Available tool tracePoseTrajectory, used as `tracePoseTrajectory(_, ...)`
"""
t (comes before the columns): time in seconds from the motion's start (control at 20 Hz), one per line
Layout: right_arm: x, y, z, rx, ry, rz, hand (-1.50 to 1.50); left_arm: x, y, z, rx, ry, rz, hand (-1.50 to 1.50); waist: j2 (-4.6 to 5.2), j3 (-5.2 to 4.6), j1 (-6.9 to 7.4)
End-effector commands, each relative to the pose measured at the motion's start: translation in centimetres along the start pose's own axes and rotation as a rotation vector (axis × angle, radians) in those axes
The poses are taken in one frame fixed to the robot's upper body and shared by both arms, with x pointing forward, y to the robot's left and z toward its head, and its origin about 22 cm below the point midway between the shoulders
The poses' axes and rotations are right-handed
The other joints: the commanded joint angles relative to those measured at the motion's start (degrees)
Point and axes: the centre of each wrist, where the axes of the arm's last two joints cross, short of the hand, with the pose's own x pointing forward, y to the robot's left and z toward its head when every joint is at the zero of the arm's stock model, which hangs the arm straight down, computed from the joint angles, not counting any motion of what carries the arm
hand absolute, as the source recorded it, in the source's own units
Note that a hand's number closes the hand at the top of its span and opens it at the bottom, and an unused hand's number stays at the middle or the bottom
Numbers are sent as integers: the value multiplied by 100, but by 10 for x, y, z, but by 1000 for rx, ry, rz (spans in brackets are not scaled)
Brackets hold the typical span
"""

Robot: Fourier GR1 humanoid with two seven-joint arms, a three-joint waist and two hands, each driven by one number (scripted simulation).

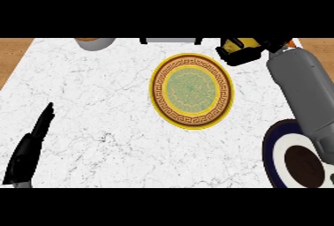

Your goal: Pick the lemon from the plate and place it in the plate

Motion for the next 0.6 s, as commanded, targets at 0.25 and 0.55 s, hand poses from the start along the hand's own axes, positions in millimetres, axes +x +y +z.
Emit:
tracePoseTrajectory(0.25, 26, 91, -36, 153, 69, 17, 150, 2, 2, 3, 9, -12, -3, 0, 18, 3, 39)
tracePoseTrajectory(0.55, 22, 139, -40, 183, 198, -203, 150, -2, 7, -5, -22, -24, 0, 0, 53, 2, 101)
